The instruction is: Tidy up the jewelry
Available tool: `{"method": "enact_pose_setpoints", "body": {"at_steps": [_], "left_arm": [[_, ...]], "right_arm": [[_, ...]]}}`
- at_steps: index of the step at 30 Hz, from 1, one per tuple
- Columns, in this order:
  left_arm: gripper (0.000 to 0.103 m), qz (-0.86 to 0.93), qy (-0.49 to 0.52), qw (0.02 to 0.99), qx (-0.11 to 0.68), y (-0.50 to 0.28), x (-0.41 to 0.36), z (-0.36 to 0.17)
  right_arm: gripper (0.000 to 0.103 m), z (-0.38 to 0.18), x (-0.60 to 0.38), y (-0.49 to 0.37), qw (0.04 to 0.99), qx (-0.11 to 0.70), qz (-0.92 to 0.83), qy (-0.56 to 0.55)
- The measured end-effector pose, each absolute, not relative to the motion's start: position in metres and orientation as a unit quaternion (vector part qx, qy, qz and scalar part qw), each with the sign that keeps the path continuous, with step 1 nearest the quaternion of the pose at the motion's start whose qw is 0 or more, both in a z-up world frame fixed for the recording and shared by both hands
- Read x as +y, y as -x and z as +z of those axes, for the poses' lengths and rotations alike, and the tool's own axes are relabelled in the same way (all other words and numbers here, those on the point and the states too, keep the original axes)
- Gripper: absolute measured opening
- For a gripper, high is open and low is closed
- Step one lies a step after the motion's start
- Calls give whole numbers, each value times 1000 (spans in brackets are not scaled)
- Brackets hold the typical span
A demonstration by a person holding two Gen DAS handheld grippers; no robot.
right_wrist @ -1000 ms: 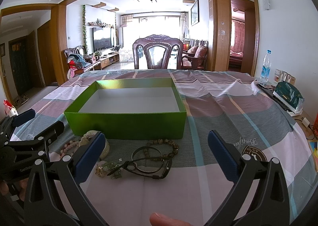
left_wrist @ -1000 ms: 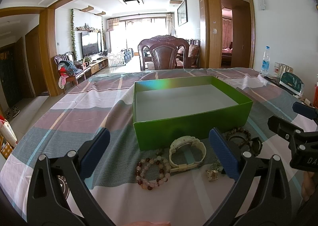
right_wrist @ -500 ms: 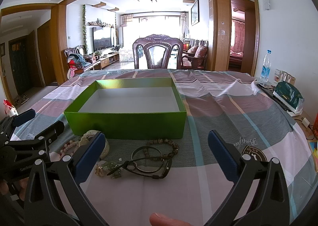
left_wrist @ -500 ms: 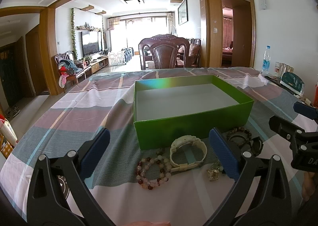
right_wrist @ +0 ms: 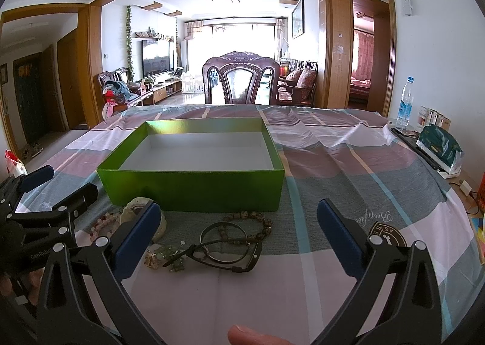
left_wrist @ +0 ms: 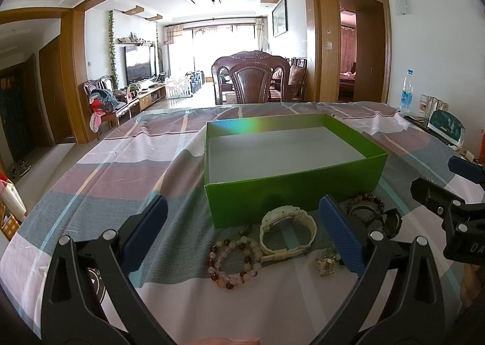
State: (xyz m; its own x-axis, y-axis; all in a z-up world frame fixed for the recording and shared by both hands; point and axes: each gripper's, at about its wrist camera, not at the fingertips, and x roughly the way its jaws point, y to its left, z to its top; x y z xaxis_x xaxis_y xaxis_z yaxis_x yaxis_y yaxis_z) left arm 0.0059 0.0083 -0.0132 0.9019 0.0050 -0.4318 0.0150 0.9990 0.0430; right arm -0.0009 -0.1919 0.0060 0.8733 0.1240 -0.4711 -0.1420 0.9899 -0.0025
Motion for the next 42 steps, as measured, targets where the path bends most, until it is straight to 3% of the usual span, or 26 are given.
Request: {"method": "enact_pose_setpoints", "body": {"at_steps": [42], "left_arm": [[99, -1, -16, 970, 241, -9, 9, -14]], "right_arm": [[101, 7, -190, -3, 967, 245, 69, 21]]}}
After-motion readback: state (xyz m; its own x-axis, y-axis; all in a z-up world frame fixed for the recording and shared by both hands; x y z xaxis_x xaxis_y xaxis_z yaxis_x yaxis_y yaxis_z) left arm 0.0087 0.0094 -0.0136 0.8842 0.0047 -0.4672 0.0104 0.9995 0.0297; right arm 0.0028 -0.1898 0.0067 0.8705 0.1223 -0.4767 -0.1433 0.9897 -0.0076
